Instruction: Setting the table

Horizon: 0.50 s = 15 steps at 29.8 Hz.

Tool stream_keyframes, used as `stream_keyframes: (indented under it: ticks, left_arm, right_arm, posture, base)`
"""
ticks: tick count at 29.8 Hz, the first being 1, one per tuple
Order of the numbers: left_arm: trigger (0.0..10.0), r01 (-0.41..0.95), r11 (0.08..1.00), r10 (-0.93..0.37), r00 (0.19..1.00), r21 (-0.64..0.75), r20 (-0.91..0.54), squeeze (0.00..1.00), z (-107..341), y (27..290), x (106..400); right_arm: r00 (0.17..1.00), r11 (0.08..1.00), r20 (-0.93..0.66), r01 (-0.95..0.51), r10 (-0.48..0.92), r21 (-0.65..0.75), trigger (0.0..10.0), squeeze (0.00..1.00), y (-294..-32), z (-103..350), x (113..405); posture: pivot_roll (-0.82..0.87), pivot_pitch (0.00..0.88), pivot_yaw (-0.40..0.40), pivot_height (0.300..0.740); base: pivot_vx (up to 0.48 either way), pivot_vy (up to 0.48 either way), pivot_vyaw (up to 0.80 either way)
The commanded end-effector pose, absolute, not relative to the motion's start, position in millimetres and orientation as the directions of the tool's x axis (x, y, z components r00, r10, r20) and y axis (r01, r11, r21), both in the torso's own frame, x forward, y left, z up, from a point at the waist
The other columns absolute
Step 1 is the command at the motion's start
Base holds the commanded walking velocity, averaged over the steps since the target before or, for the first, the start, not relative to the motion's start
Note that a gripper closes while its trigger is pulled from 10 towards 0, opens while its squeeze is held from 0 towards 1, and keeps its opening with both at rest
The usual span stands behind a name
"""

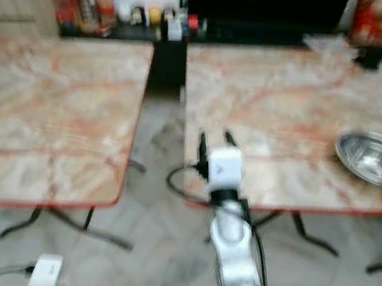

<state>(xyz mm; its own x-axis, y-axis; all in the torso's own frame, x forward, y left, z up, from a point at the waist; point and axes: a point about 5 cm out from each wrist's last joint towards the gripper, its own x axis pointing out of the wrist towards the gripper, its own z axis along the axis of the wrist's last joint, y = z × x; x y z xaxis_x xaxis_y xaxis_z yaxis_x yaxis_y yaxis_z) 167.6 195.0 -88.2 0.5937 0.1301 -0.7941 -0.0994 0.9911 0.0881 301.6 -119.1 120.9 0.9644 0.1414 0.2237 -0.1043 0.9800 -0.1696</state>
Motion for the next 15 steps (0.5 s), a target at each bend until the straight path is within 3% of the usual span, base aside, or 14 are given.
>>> stream_keyframes:
  ticks: [1,15]
  left_arm:
    - [10.0,-0.112,0.988,0.150,0.597,0.103,-0.788,0.00,-86.5,201.9,169.0]
    - [10.0,-0.113,0.988,0.151,0.597,0.103,-0.788,0.00,-86.2,202.0,169.8]
  right_arm:
    - [0.955,0.979,0.248,-0.122,0.161,-0.163,10.0,0.00,-112.1,127.2,303.4]
    - [0.958,0.978,0.237,-0.126,0.165,-0.169,10.0,0.00,-112.6,123.7,303.5]
  posture:
    - [-0.08,0.000,0.039,0.732]
    - [-0.08,0.000,0.039,0.732]
  base:
    - [0.000,0.435,0.00]
    - [0.000,0.433,0.00]
